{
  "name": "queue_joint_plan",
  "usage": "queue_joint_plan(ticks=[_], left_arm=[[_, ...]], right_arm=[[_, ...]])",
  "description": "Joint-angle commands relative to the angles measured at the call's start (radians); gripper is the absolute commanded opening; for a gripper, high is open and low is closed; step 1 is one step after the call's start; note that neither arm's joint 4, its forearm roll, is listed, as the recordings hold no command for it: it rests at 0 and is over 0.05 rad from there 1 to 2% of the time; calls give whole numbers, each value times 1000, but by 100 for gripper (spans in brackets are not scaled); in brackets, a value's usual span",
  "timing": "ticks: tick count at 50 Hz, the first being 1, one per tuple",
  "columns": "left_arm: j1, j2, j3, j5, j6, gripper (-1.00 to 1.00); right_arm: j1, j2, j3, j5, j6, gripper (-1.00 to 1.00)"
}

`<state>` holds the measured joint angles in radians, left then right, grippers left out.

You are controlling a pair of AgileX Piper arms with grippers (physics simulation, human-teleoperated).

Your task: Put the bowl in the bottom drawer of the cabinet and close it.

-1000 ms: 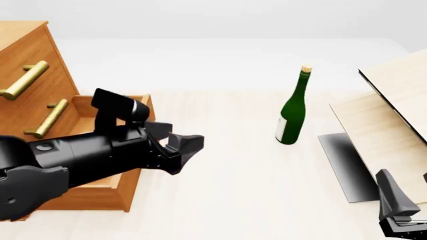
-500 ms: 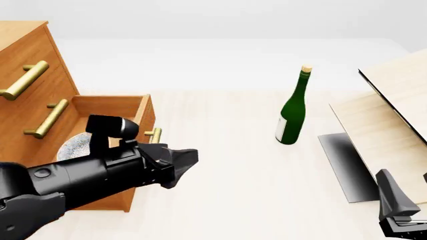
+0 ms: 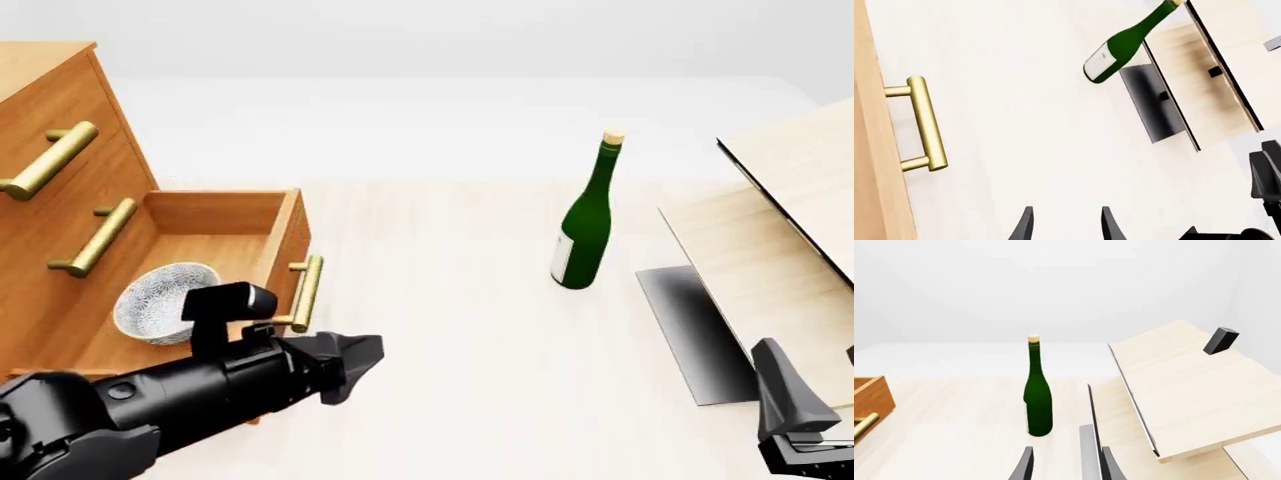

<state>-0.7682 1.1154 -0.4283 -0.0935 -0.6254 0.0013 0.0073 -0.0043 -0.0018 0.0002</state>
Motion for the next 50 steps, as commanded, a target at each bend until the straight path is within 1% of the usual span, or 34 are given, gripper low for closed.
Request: queue_joint_plan(ticks=[1,4,6,8,9,14,18,34,35,43,48,50], left_arm=[[37,54,62,-81,-70,100],[61,68,64,-83,-58,100],[71,71,73,-96,-72,100],[80,71,73,-94,-69,100],[98,75,73,-88,-59,100],[132,75,97,-107,-83,100],[167,71,100,-91,-68,100],[234,58,122,-84,-59,100],[251,61,125,-82,-50,100],[284,41,140,-78,-48,100],[327,31,146,-63,-30,100],[333,30,151,-68,-35,100]], right_arm=[[0,0,0,0,0,100],[0,0,0,0,0,100],[0,0,0,0,0,100],[0,0,0,0,0,100],[0,0,0,0,0,100],[0,0,0,0,0,100],[0,0,0,0,0,100],[0,0,0,0,0,100],[0,0,0,0,0,100],[0,0,0,0,0,100],[0,0,0,0,0,100],[0,0,0,0,0,100]])
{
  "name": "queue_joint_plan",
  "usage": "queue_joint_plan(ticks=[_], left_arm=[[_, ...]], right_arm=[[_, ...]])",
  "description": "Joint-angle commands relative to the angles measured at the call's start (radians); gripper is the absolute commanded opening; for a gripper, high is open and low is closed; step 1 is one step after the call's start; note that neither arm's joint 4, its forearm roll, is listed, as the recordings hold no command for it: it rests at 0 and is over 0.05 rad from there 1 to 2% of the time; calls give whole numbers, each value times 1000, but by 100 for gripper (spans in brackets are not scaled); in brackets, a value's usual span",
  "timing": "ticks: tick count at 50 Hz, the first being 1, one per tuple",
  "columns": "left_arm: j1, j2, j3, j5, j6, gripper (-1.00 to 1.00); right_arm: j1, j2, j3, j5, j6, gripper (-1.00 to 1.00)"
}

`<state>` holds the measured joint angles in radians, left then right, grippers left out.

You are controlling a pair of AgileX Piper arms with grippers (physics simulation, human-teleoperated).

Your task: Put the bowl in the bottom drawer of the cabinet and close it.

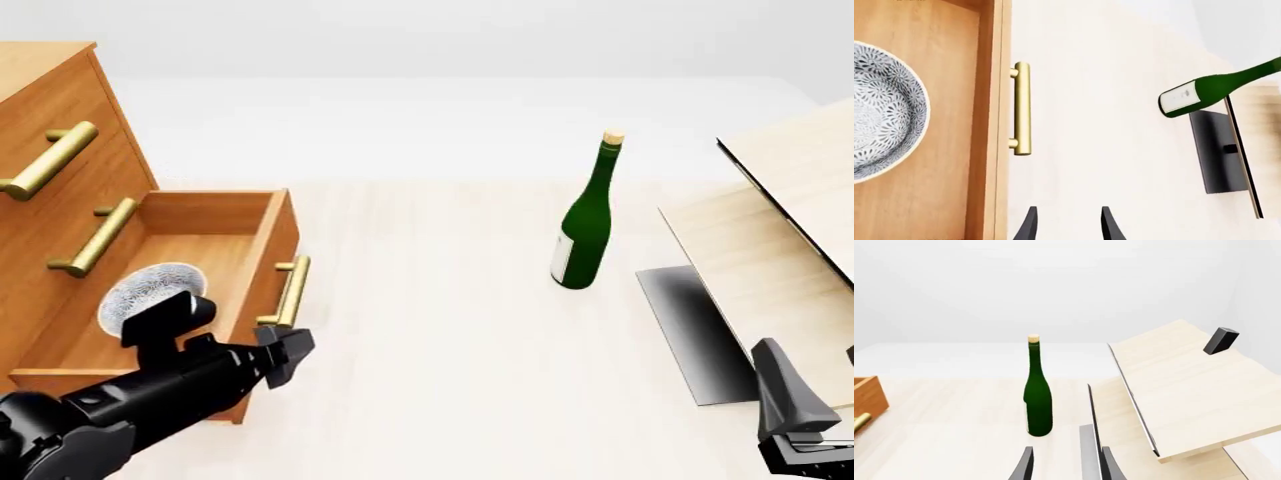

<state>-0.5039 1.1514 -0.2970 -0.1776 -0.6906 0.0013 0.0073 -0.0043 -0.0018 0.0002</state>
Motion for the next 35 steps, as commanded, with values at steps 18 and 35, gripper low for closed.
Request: queue_joint_plan(ticks=[18,35], left_arm=[[135,16,13,51,65,100],[206,18,16,107,114,100]], right_arm=[[0,0,0,0,0,100],[0,0,0,0,0,100]])
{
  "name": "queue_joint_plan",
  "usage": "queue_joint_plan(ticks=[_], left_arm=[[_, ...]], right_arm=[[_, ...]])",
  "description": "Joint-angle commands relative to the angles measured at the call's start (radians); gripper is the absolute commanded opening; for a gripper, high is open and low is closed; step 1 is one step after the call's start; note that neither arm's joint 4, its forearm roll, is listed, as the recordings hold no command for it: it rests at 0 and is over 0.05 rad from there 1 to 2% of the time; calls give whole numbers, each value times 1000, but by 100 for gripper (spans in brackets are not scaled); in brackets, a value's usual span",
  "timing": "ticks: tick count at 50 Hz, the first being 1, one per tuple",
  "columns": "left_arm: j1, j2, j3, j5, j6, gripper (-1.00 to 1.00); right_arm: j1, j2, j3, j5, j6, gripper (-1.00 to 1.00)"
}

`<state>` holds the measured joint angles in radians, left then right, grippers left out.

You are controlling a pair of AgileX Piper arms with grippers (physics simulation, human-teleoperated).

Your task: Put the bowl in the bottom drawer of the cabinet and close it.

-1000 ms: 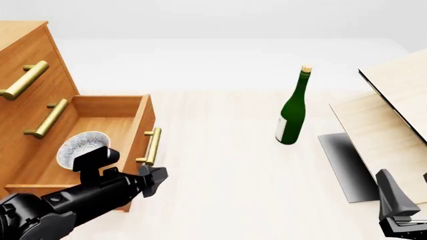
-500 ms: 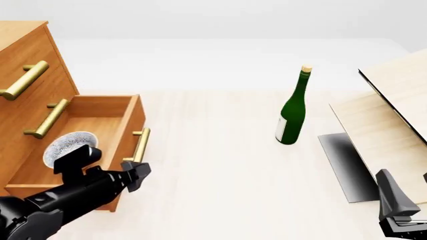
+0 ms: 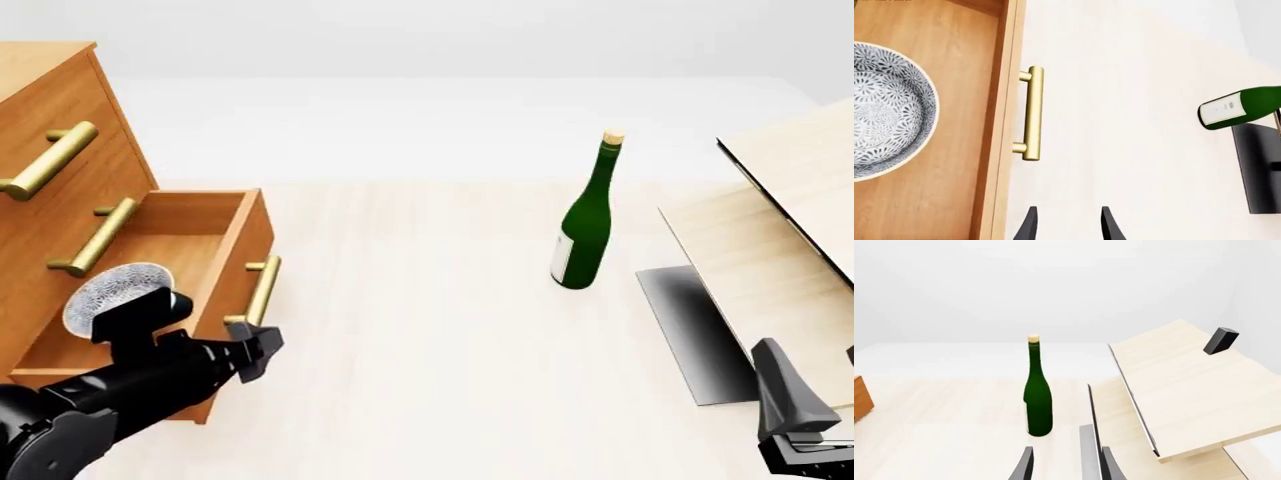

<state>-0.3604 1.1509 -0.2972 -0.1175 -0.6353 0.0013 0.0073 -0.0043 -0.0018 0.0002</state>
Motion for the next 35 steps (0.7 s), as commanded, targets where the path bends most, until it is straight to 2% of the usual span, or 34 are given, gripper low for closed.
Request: queue_joint_plan(ticks=[1,5,8,15,17,35], left_arm=[[63,19,16,47,59,100],[78,7,20,56,60,100],[131,-17,19,84,96,100],[171,-46,29,101,100,100],[200,-53,28,115,127,100],[292,-54,29,111,173,100]], right_arm=[[0,0,0,0,0,100],[0,0,0,0,0,100],[0,0,0,0,0,100],[0,0,0,0,0,100],[0,0,0,0,0,100],[0,0,0,0,0,100]])
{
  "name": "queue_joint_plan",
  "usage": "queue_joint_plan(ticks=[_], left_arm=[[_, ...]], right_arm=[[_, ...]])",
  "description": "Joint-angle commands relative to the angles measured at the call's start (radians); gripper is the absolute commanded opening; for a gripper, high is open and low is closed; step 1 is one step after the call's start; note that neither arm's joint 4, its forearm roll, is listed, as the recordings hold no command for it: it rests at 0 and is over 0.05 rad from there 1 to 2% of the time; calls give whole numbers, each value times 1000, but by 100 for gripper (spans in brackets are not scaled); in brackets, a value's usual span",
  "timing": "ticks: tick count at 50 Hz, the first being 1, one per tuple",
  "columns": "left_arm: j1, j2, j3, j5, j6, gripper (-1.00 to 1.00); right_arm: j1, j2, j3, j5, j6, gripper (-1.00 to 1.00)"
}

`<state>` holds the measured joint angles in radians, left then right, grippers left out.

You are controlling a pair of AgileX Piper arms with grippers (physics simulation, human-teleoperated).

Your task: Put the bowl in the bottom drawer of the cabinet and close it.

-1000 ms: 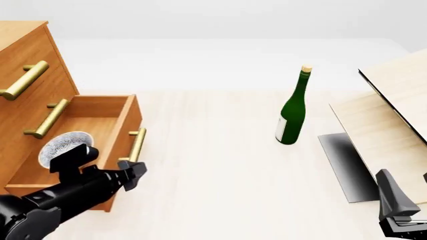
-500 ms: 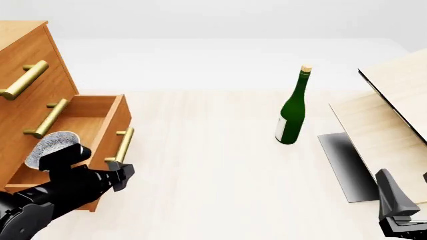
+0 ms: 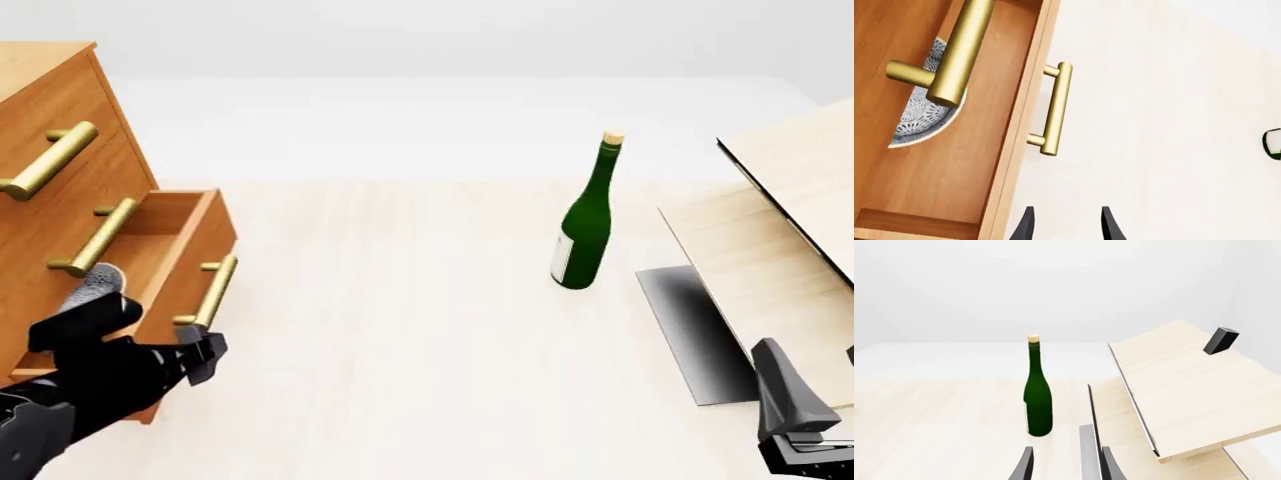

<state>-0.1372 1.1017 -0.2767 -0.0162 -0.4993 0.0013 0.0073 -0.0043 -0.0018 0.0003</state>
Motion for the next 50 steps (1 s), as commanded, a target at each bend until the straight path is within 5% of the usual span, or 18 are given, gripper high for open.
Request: queue_joint_plan(ticks=[1,19,50], left_arm=[[74,-2,6,9,46,100],[241,38,-14,-11,203,100],[376,142,-9,-108,247,100]], right_arm=[[0,0,0,0,0,100],[0,0,0,0,0,100],[0,0,0,0,0,100]])
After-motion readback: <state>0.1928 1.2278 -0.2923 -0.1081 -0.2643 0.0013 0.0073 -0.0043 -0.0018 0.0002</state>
